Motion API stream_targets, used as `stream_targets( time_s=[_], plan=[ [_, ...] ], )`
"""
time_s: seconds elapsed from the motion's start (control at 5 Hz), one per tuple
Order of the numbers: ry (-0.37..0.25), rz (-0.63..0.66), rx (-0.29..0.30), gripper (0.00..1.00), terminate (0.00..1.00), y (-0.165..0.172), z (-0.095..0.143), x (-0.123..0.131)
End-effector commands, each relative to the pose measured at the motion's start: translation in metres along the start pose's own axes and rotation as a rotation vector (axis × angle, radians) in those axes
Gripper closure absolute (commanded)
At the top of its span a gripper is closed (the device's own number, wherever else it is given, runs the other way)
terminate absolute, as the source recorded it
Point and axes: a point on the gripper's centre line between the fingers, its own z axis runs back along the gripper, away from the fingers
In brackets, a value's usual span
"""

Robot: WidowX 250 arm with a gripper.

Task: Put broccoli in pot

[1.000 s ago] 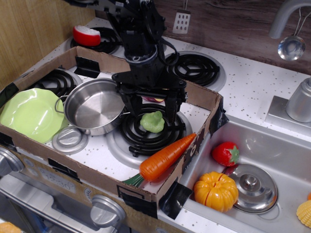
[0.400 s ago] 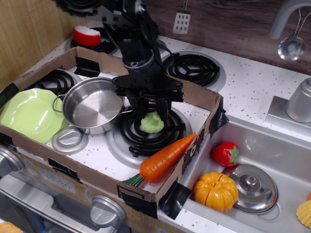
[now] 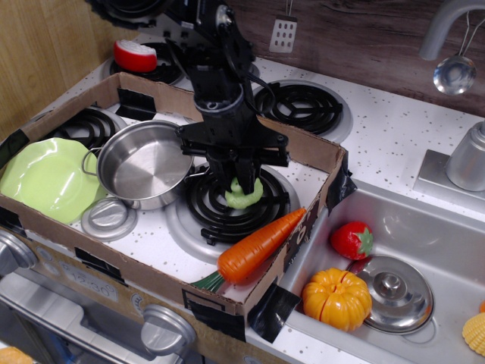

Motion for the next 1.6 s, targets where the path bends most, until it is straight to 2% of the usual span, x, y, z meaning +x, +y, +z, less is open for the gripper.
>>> stream_targets(
  time_s=[0.0,0.2,0.4,0.6,0.8,1.0,1.2,1.4],
  plan=[
    [-0.017,0.021,0.028,1.0,0.0,-0.021,0.064,0.02],
    [0.011,0.03,0.062,1.0,0.0,-0.019,0.089,0.026],
    [0.043,0.047,0.053,1.0,0.0,0.014,0.096,0.029],
    [0.071,0.085,0.038,1.0,0.0,0.058,0.091,0.031],
    [0.044,0.093,0.048,1.0,0.0,0.087,0.092,0.032],
    [0.018,0.07,0.04,1.0,0.0,0.094,0.091,0.038],
    [-0.003,0.079,0.056,0.0,0.0,0.09,0.089,0.04],
    [0.003,0.061,0.042,0.0,0.0,0.088,0.085,0.041]
  ],
)
